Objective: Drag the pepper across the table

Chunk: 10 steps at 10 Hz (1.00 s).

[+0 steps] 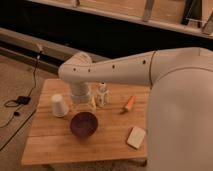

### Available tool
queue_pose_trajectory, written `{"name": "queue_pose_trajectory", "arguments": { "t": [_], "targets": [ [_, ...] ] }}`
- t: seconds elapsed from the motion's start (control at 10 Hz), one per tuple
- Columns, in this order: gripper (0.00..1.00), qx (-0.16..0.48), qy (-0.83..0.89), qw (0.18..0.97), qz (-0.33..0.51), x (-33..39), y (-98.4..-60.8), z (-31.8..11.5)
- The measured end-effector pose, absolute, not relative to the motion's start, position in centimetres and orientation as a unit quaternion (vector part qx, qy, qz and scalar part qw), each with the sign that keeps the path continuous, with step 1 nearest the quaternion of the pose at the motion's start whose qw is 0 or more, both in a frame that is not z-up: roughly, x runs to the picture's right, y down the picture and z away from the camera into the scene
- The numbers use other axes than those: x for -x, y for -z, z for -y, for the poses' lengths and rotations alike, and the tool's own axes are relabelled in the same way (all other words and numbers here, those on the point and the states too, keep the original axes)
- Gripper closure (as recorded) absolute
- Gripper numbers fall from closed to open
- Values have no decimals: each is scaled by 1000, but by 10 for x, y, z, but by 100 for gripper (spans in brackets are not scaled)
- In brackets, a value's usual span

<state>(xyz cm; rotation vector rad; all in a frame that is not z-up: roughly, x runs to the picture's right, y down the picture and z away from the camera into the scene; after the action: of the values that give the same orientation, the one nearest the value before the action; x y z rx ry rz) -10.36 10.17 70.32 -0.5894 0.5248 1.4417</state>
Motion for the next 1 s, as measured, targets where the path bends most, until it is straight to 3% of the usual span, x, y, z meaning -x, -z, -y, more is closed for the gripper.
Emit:
{"name": "queue_pose_trajectory", "arguments": {
  "t": [1.0],
  "targets": [
    [35, 258, -639, 681, -249, 68, -714, -96]
  ]
}}
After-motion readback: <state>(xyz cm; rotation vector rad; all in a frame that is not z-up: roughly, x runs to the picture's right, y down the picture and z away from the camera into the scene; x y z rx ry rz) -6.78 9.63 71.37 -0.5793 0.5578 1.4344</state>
